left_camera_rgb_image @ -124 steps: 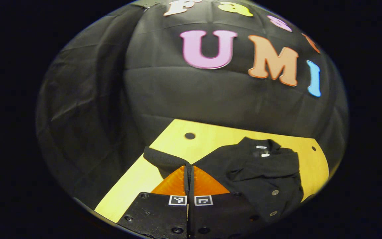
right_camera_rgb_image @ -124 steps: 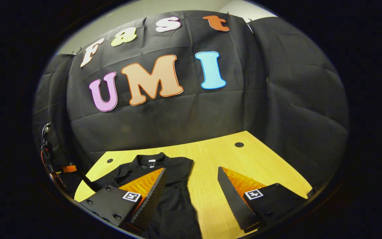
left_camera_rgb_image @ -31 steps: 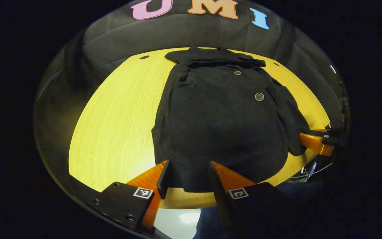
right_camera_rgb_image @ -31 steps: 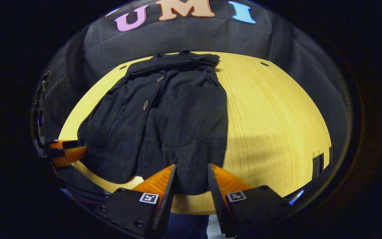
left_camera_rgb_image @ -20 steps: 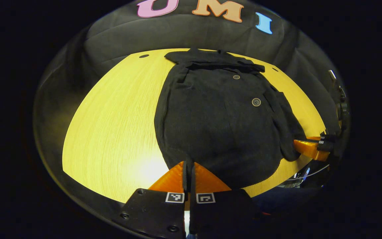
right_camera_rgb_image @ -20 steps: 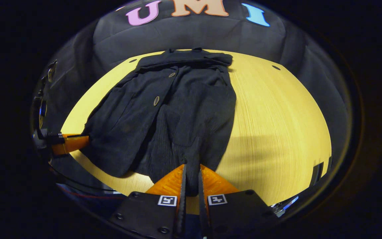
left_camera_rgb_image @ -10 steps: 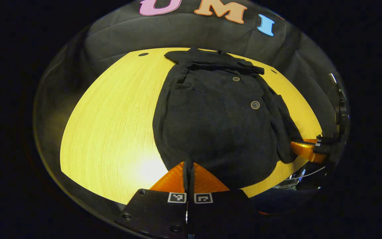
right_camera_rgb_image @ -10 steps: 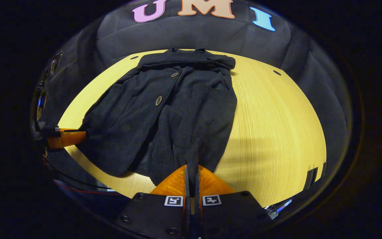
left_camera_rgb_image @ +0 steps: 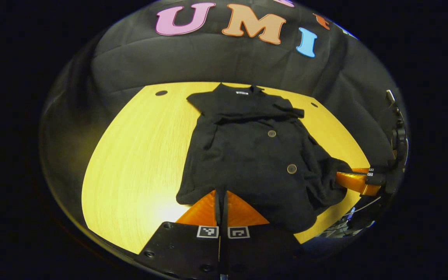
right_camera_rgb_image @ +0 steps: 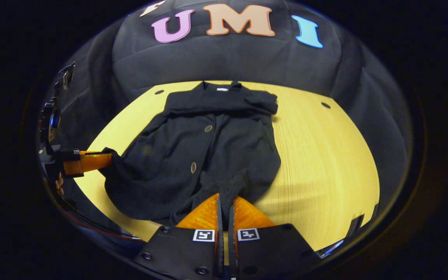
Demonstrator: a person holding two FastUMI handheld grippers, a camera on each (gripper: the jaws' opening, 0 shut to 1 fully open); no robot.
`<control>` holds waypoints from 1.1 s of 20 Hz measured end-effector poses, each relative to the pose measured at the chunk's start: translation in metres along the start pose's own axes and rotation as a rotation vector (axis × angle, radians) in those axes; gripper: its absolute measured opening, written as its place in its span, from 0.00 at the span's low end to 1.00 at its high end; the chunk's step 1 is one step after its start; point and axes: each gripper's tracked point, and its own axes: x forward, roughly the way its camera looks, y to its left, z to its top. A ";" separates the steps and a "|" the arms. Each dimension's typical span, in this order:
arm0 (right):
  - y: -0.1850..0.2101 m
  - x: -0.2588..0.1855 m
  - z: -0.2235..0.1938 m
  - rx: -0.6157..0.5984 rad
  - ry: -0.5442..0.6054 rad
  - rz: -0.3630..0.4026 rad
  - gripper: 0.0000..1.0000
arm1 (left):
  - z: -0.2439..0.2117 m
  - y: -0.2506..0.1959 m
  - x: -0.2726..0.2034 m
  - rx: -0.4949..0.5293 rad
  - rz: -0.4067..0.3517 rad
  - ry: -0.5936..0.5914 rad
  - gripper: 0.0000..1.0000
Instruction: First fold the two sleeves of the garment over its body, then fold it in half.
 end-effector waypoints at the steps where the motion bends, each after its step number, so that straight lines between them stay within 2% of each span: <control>1: 0.001 0.001 0.013 -0.013 -0.019 -0.003 0.07 | 0.009 0.000 -0.001 -0.017 -0.007 -0.016 0.00; 5: -0.004 0.006 0.058 -0.036 -0.074 -0.003 0.07 | 0.049 0.009 -0.002 -0.079 -0.006 -0.082 0.00; 10: -0.024 0.013 0.108 -0.045 -0.135 -0.018 0.06 | 0.099 0.016 0.008 -0.063 0.017 -0.160 0.00; 15: -0.046 0.024 0.166 0.002 -0.207 -0.027 0.07 | 0.151 0.013 0.024 -0.081 0.031 -0.224 0.00; 17: -0.056 0.029 0.191 0.003 -0.231 -0.027 0.06 | 0.176 0.015 0.035 -0.078 0.048 -0.253 0.00; 18: -0.059 0.033 0.204 0.000 -0.245 -0.024 0.10 | 0.187 0.016 0.040 -0.072 0.058 -0.266 0.00; 19: -0.063 0.041 0.214 -0.006 -0.254 -0.022 0.07 | 0.197 0.017 0.046 -0.066 0.071 -0.279 0.00; 22: -0.074 0.057 0.243 -0.031 -0.273 -0.016 0.06 | 0.217 0.018 0.063 -0.070 0.111 -0.293 0.00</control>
